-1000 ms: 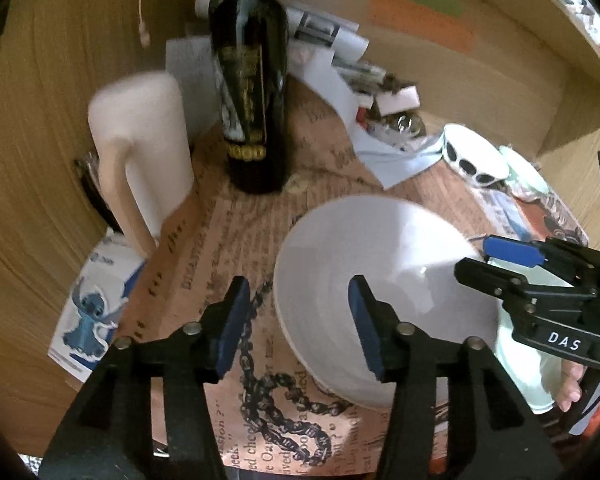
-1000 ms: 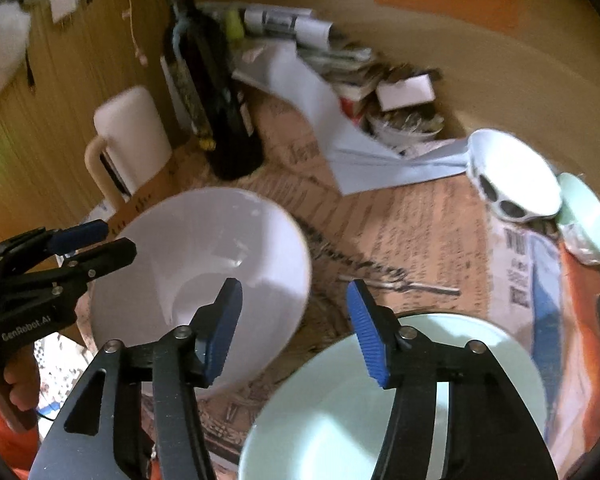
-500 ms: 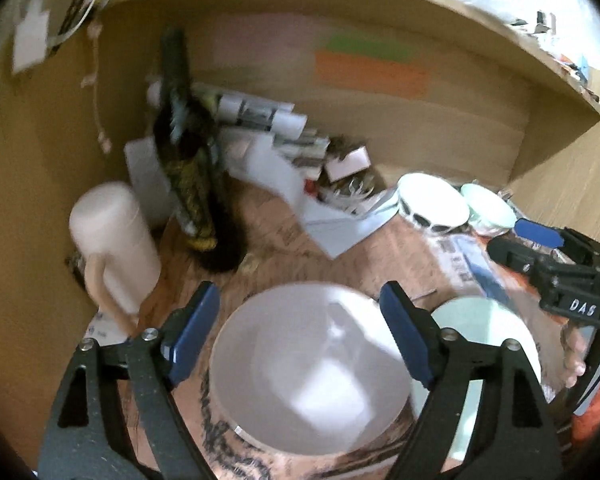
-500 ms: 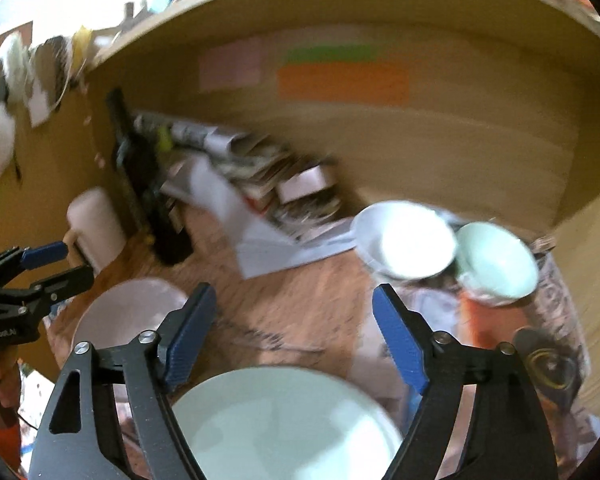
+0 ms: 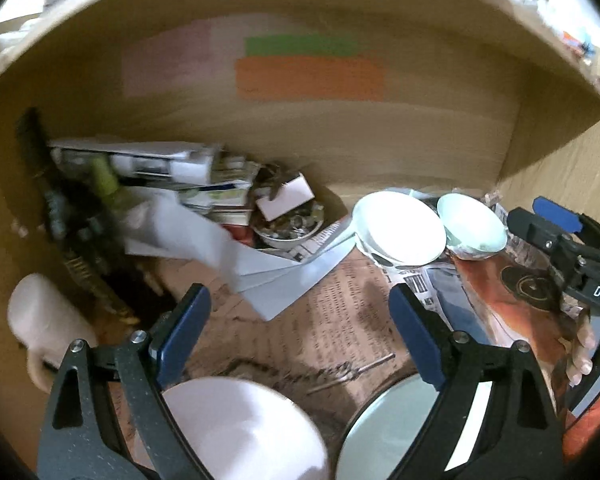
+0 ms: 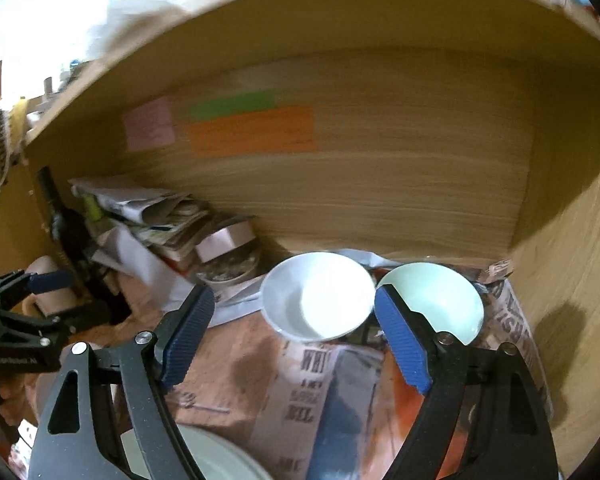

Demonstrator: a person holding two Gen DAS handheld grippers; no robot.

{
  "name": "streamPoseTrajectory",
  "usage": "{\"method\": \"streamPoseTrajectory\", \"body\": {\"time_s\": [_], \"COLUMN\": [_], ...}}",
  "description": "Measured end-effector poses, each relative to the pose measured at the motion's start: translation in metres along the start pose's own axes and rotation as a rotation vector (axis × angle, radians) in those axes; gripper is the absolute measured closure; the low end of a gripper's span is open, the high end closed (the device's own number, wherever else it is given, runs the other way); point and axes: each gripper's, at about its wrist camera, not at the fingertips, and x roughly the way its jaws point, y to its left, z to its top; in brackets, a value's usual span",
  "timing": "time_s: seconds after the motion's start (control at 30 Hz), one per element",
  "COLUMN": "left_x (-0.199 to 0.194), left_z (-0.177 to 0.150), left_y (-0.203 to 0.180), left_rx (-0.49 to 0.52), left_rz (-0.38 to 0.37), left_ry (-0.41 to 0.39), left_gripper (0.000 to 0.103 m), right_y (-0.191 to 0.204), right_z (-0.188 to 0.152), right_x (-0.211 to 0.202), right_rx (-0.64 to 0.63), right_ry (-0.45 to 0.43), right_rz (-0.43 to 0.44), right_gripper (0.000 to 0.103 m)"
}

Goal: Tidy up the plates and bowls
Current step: 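Close both grippers on the rim of the white bowl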

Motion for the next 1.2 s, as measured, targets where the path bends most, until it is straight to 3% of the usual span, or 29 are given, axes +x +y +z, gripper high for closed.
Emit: {"method": "streamPoseTrajectory", "body": {"time_s": [0.2,0.57,0.77,0.87,1.03,1.2], "left_x": [0.049,0.143,0.186,0.199,0.206,0.201], "left_z": [0.023,0.047,0.047,0.046,0.042,0.035], "left_y": [-0.023,-0.057,-0.064,-0.065,-0.074,-0.077], "left_rx": [0.008,0.072,0.076,0.068,0.109,0.153], "left_rz": [-0.021,0.025,-0.013,-0.032,-0.086,-0.077], "left_ry": [0.094,0.232,0.349,0.375,0.381,0.379], "left_gripper": [0.012,0.013,0.037,0.051,0.085,0.085], "right_y": [-0.019,-0.054,-0.061,-0.065,-0.064,-0.060], "right_z": [0.001,-0.020,-0.028,-0.031,-0.034,-0.035], "right_x": [0.040,0.085,0.096,0.100,0.106,0.109], "right_rx": [0.027,0.119,0.129,0.154,0.161,0.151], "right_ry": [0.070,0.176,0.213,0.235,0.264,0.272], "right_rz": [-0.009,0.002,0.014,0.024,0.052,0.052], "right_gripper": [0.023,0.023,0.024,0.036,0.043,0.052]}}
